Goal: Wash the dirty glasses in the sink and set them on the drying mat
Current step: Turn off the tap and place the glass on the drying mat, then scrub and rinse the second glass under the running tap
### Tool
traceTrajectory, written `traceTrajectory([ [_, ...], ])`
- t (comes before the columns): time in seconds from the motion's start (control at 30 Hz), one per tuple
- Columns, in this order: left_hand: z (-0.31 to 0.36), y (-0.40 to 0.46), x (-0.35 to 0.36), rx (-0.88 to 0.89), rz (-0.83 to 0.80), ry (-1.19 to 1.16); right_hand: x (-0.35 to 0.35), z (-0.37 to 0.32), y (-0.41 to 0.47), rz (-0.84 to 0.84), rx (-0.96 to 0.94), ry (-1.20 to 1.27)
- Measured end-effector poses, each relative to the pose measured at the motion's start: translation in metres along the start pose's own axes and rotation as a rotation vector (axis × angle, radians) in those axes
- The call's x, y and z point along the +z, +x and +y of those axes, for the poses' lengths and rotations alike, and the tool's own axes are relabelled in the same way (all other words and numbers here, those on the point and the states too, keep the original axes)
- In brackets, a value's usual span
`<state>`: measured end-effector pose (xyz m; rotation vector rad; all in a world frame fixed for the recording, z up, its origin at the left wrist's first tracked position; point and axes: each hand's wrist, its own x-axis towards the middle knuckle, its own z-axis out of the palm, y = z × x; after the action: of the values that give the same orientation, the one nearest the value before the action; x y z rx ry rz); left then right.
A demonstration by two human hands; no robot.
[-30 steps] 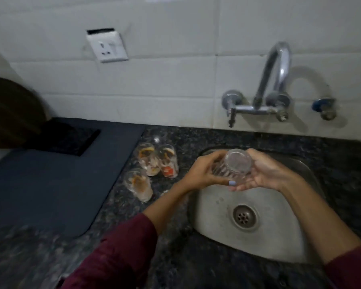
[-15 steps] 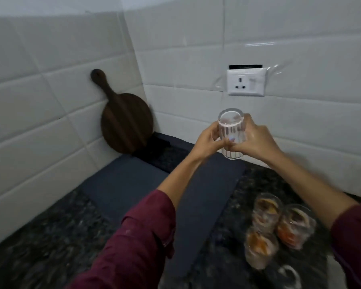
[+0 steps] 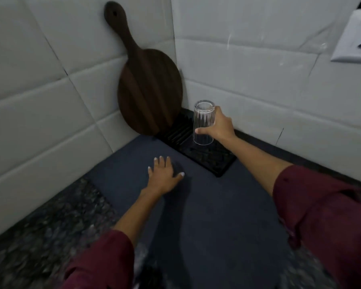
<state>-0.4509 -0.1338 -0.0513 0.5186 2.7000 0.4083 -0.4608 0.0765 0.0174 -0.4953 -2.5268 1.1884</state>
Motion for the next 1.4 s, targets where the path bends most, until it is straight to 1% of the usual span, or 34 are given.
traceTrajectory([
  [0.23, -0.002, 0.019, 0.021, -0.009, -0.1, 0.133, 0.034, 0.026, 0.019, -0.089, 0.046, -0.017],
  [0.33, 0.001, 0.024, 0.02, -0.024, -0.122, 0.148, 0.036, 0.032, 0.019, -0.07, 0.036, 0.015],
  [0.43, 0.003, 0.025, 0.017, -0.03, -0.147, 0.157, 0.035, 0.032, 0.018, -0.022, 0.047, 0.097],
  [0.53, 0.003, 0.026, 0.017, -0.033, -0.141, 0.16, 0.033, 0.027, 0.019, -0.014, 0.054, 0.166],
  [0.7, 0.003, 0.025, 0.019, -0.034, -0.135, 0.166, 0.039, 0.029, 0.014, -0.125, 0.025, 0.068],
  [0.87, -0.002, 0.025, 0.025, -0.025, -0.11, 0.152, 0.045, 0.031, 0.008, -0.15, 0.014, 0.034],
  [0.93, -0.002, 0.023, 0.023, -0.031, -0.11, 0.144, 0.04, 0.027, 0.005, -0.191, 0.046, 0.036],
  [1.0, 0.001, 0.019, 0.02, -0.045, -0.114, 0.114, 0.025, 0.021, -0.002, -0.249, 0.098, 0.06],
  [1.07, 0.014, 0.01, 0.015, 0.0, -0.091, 0.076, 0.0, 0.014, -0.012, -0.273, 0.131, 0.044],
  [1.13, 0.04, -0.008, 0.008, 0.112, -0.011, 0.0, -0.034, 0.006, -0.028, -0.266, 0.153, 0.053],
  [1.23, 0.098, -0.049, 0.0, 0.295, 0.068, -0.214, -0.1, -0.001, -0.063, -0.221, 0.172, 0.111],
  [1.3, 0.14, -0.081, -0.001, 0.422, 0.067, -0.369, -0.148, -0.003, -0.096, -0.201, 0.18, 0.128],
  [1.4, 0.196, -0.131, 0.01, 0.569, -0.002, -0.533, -0.219, 0.004, -0.156, -0.181, 0.19, 0.146],
])
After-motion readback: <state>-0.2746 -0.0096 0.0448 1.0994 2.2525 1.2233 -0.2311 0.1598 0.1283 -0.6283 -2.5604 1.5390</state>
